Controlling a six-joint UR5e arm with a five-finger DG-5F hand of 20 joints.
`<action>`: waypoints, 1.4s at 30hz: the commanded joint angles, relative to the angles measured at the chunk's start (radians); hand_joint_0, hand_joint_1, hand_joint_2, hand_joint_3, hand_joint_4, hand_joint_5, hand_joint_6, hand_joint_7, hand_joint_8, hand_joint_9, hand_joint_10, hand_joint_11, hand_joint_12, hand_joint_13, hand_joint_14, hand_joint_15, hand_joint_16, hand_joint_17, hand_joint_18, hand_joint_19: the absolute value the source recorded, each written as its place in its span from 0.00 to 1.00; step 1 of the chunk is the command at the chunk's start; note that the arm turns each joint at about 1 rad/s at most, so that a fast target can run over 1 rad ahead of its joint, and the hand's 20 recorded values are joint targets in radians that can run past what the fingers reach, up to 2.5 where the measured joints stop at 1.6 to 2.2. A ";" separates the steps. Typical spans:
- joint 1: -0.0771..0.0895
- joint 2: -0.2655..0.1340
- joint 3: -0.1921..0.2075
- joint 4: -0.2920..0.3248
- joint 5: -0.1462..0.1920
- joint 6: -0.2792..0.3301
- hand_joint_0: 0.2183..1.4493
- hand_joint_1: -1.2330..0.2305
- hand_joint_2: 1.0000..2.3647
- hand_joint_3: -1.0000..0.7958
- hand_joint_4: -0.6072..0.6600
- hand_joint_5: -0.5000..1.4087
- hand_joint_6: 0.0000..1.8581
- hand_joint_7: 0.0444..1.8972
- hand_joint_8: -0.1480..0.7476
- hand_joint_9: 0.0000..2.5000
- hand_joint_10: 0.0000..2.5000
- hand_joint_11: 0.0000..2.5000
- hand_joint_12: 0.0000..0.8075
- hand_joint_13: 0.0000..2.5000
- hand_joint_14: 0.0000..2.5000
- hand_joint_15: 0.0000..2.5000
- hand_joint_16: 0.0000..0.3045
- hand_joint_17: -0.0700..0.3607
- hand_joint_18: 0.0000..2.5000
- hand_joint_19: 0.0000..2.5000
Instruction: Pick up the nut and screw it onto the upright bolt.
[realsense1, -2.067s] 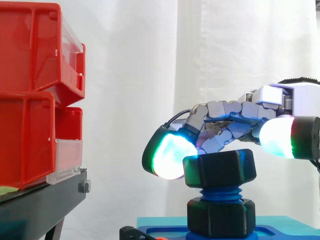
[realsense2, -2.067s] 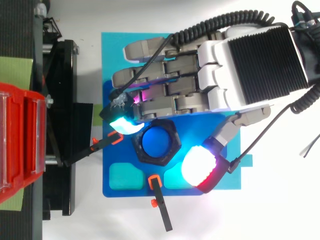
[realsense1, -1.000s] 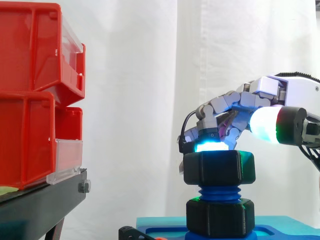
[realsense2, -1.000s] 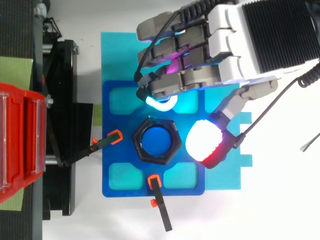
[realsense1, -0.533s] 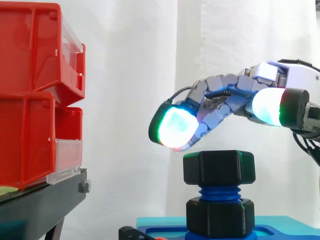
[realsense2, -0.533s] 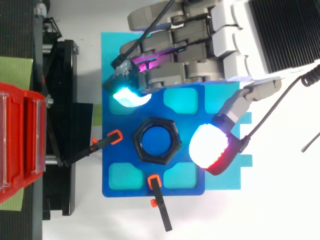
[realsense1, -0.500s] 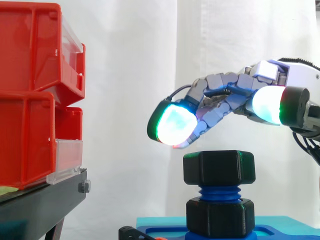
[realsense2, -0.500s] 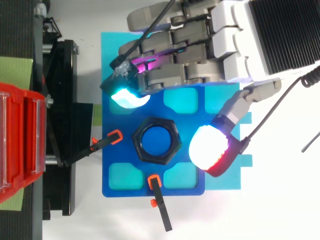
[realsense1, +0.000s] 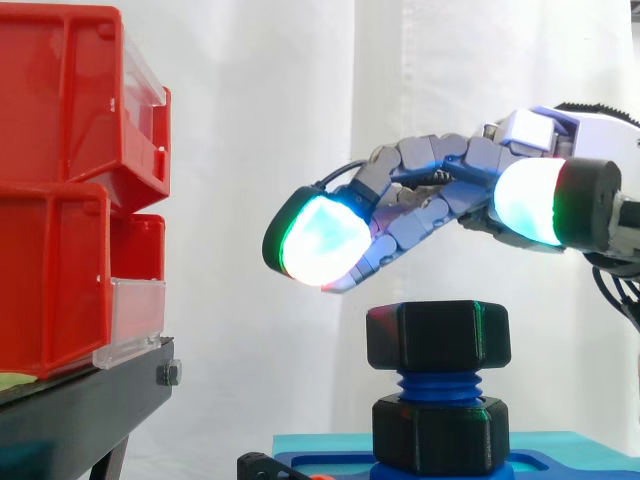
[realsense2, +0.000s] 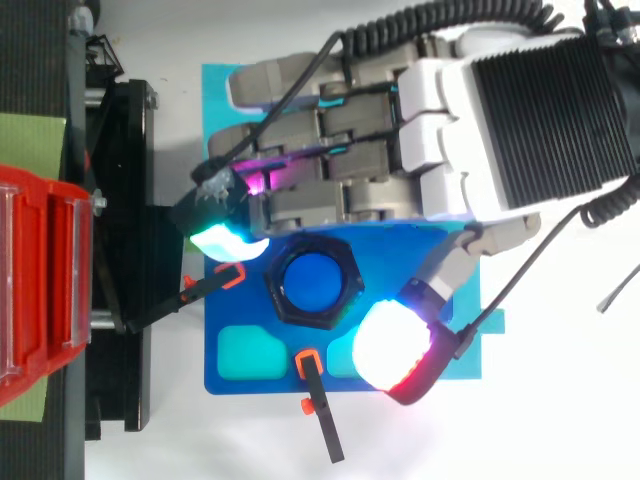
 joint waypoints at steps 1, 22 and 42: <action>0.012 0.000 -0.026 0.010 0.008 -0.001 0.19 0.73 0.00 0.28 0.63 0.20 0.27 0.34 0.39 0.28 0.00 0.00 0.26 0.21 0.00 0.00 0.09 0.31 0.09 0.00; 0.020 0.000 -0.035 0.017 0.028 -0.001 0.19 0.72 0.00 0.28 0.68 0.23 0.27 0.57 0.41 0.29 0.00 0.00 0.27 0.22 0.00 0.00 0.09 0.31 0.10 0.00; -0.003 0.000 -0.037 0.022 0.016 -0.005 0.21 0.70 0.00 0.28 0.62 0.25 0.27 0.76 0.42 0.33 0.00 0.00 0.26 0.25 0.00 0.00 0.08 0.29 0.14 0.00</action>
